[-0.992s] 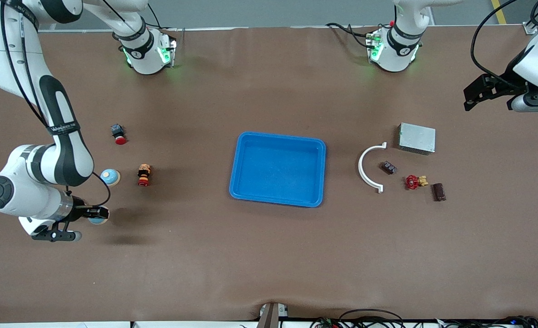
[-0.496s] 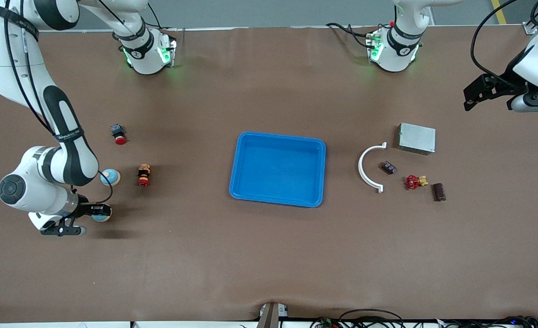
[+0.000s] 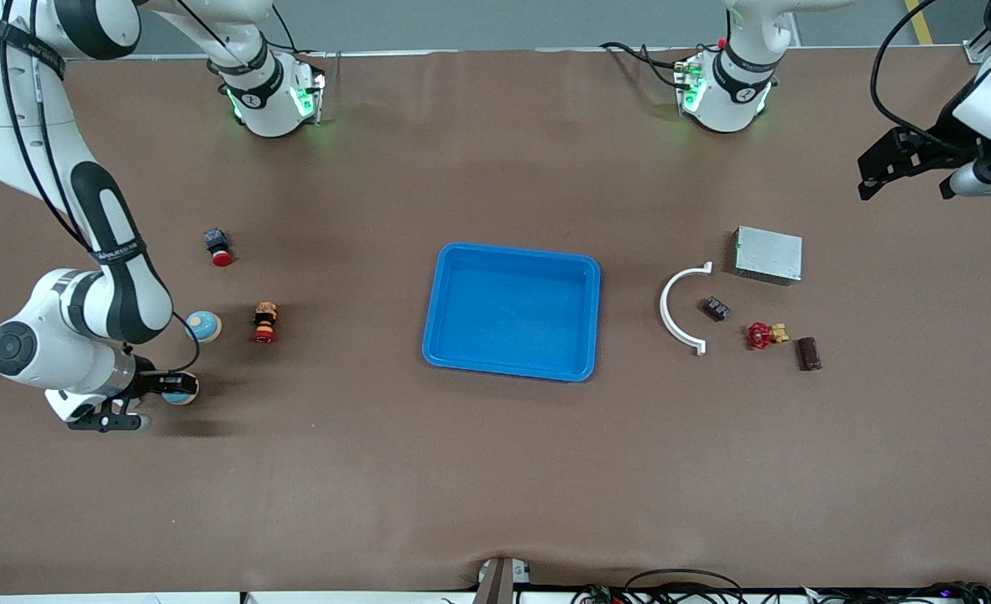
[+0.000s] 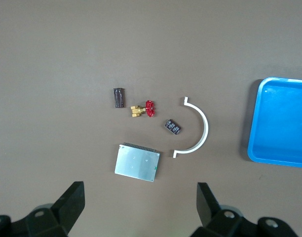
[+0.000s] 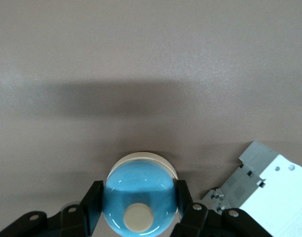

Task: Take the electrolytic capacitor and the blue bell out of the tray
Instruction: 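Lower the bell beside the white breaker and open the right gripper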

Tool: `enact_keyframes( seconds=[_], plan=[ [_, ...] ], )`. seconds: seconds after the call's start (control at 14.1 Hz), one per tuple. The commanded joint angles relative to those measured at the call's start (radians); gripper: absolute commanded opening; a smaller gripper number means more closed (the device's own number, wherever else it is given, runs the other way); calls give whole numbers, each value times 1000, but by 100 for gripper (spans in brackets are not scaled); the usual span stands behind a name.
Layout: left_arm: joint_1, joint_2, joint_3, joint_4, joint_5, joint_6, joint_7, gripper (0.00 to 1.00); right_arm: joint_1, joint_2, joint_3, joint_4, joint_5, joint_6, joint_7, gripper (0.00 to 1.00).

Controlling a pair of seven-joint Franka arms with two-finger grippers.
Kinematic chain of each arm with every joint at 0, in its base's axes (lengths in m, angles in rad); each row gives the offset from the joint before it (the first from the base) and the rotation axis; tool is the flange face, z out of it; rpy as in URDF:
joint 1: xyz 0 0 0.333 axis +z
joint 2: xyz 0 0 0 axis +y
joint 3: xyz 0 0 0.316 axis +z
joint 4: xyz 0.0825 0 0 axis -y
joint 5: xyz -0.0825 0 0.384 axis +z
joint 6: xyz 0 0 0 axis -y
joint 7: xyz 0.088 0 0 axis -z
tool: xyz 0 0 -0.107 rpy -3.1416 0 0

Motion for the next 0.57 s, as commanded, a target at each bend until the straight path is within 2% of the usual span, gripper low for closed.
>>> enact_keyframes(
  seconds=[0.0,0.21,0.28,0.35,0.5],
  plan=[
    [3,-4,-5,14,-2,-22,-4,100,-17,-7,16,-20,14,24,-23,0],
    [3,-3,-5,14,-2,-22,-2,100,-19,0,16,-23,14,38,-22,0],
    [5,-2,-5,14,-2,-22,1,100,-20,0,16,-23,14,38,-22,77],
    [5,0,-5,13,-2,-22,1,100,-28,0,16,-23,14,38,-20,100],
    [0,-2,-7,14,-1,-22,-4,100,-33,0,16,-22,14,38,-22,100]
  ],
)
